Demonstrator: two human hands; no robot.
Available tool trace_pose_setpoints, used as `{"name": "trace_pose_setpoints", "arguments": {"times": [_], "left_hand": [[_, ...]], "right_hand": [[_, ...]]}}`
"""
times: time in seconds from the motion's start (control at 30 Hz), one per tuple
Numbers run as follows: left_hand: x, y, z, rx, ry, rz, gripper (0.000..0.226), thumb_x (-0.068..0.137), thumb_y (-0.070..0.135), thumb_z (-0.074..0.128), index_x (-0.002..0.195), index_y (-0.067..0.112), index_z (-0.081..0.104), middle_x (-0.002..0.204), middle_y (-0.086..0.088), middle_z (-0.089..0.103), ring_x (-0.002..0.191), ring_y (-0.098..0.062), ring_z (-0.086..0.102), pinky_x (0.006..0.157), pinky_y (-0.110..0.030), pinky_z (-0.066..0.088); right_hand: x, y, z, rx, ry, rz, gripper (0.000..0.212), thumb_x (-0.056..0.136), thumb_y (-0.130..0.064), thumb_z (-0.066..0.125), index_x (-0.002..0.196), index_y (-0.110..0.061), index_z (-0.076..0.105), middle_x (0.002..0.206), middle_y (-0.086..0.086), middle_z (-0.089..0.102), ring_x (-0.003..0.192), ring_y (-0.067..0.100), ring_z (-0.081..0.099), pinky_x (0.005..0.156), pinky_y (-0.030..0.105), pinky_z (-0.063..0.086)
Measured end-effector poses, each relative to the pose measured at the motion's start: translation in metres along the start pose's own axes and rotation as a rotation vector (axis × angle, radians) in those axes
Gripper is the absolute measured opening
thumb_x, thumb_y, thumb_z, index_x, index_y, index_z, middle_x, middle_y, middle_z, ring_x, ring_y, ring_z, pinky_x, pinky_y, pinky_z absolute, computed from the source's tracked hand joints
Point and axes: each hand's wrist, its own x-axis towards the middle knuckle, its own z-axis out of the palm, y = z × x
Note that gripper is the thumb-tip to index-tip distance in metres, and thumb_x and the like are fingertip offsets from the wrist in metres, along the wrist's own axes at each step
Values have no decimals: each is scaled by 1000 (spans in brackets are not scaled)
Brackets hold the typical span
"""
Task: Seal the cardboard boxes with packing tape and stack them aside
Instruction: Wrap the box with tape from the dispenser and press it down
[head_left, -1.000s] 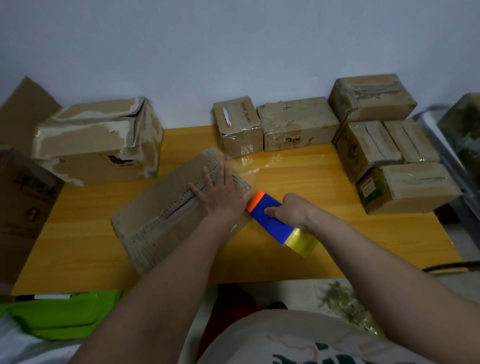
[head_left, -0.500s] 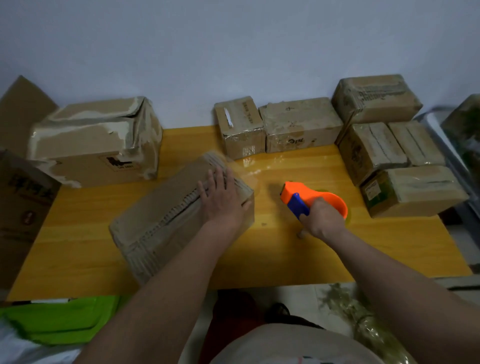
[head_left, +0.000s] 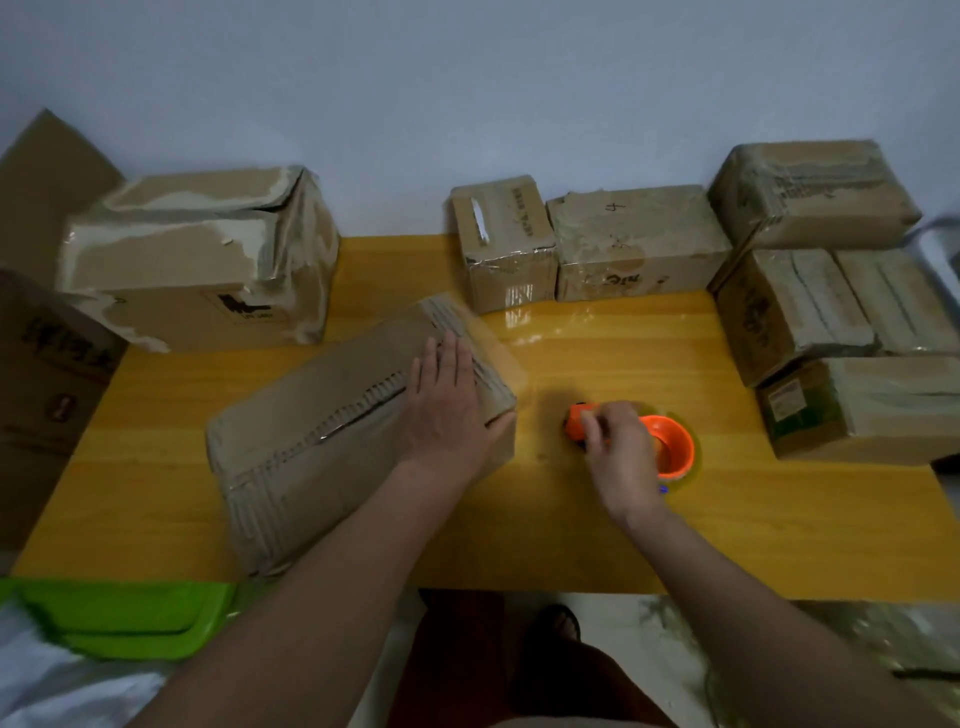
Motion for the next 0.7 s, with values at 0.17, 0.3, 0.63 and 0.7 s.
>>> {"name": "trace_pose_setpoints", "arguments": {"times": [0.17, 0.3, 0.63, 0.7], "left_hand": [[-3, -1, -1, -61, -2, -2, 100, 91, 67, 39, 153, 7, -12, 162, -7, -13, 149, -25, -13, 120, -37, -6], [-3, -3, 0, -92, 13, 4, 99, 91, 64, 42, 153, 8, -12, 162, -7, -12, 149, -24, -13, 119, -35, -7], [-7, -2, -2, -97, -26, 21, 96, 93, 61, 39, 152, 8, -16, 161, -6, -19, 148, -24, -17, 122, -38, -5], [-8, -3, 0, -102, -29, 25, 97, 93, 60, 41, 152, 9, -17, 161, -6, -20, 148, -23, -19, 122, -38, -6]], "right_hand": [[-25, -57, 14, 516, -46, 69, 23, 97, -6, 49, 106, -3, 71, 105, 1, 68, 101, 5, 60, 92, 13, 44], [-20, -66, 21, 588, -100, 128, 26, 98, -9, 48, 116, -3, 66, 117, 3, 65, 112, 8, 58, 100, 17, 43], [12, -66, 22, 303, -409, 183, 44, 104, -29, 32, 116, -2, 64, 118, 16, 64, 116, 29, 56, 90, 30, 42], [10, -68, 16, 275, -255, 49, 43, 105, -27, 29, 133, -5, 53, 136, 9, 54, 130, 20, 45, 103, 23, 32]]}}
